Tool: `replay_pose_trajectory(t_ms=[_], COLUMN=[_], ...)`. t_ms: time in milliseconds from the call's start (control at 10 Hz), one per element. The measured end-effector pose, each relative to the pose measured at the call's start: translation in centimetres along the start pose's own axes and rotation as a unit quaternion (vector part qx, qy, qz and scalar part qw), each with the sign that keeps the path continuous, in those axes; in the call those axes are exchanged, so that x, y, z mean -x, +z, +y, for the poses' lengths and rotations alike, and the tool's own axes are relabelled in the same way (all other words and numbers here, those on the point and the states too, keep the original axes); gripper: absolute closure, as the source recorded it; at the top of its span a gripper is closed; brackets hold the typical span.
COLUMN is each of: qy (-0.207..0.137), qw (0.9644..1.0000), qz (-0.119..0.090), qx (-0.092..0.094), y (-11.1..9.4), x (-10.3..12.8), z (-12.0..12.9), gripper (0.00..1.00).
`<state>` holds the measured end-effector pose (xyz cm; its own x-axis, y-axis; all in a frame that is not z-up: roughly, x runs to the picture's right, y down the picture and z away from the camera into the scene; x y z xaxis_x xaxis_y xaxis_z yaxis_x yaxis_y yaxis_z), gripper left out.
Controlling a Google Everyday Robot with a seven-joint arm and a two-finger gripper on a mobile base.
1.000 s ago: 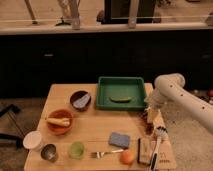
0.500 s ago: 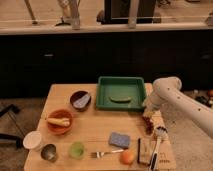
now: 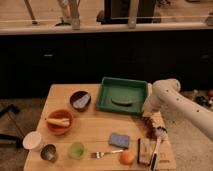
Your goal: Place pepper in table surface
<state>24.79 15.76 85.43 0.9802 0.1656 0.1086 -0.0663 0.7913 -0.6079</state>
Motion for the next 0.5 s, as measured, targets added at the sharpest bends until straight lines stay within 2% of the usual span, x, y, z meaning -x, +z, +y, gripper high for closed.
replay_pose_trajectory(t_ms=[100, 400, 500], qy=[-0.001, -0.003, -0.008], qw=[1.0000, 1.0000, 0.9999], qz=[0.001, 0.001, 0.002], qx=[0.001, 0.003, 0.006], y=[0.04, 0.09, -0.02], x=[-0.01, -0.05, -0.07], z=[0.09, 0.15, -0.06], gripper=[0.87, 0.57, 0.49])
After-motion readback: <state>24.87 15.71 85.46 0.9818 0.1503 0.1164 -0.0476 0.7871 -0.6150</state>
